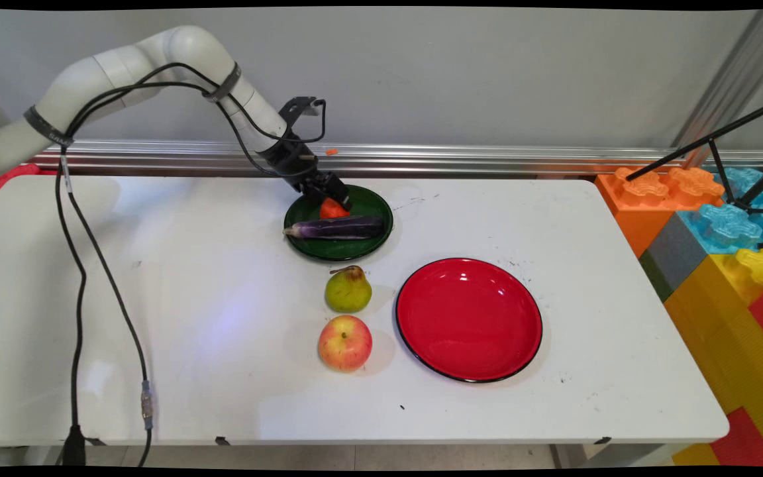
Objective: Pick up the mandarin from the green plate, then place the picked object on the table
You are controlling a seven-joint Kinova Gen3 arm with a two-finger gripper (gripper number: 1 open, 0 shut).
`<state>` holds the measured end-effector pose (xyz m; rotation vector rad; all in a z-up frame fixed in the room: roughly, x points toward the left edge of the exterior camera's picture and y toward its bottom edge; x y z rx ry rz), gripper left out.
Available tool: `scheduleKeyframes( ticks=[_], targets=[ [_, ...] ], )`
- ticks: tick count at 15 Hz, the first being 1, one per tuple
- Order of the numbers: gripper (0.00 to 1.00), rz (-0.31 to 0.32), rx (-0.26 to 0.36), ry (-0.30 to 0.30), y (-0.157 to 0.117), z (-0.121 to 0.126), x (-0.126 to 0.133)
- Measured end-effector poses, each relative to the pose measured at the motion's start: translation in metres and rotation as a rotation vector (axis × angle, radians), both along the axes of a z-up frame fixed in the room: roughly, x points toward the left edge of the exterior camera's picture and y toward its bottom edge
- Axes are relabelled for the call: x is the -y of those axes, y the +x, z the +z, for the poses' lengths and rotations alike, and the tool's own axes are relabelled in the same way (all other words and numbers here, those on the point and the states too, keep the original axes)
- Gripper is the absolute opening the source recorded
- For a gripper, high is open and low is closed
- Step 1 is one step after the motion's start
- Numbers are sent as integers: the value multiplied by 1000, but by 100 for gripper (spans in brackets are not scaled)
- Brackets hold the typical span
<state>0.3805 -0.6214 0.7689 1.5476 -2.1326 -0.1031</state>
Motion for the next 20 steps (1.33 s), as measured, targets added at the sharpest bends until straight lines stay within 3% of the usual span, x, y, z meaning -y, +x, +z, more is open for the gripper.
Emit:
scheduleKeyframes(
  ticks=[3, 4, 13, 20],
  targets=[
    [100, 15, -5, 3, 0, -2, 0],
    [0, 18, -8, 5, 0, -2, 0],
    [0, 14, -24, 12, -1, 1, -2],
    [0, -2, -38, -19, -6, 13, 0]
  ],
)
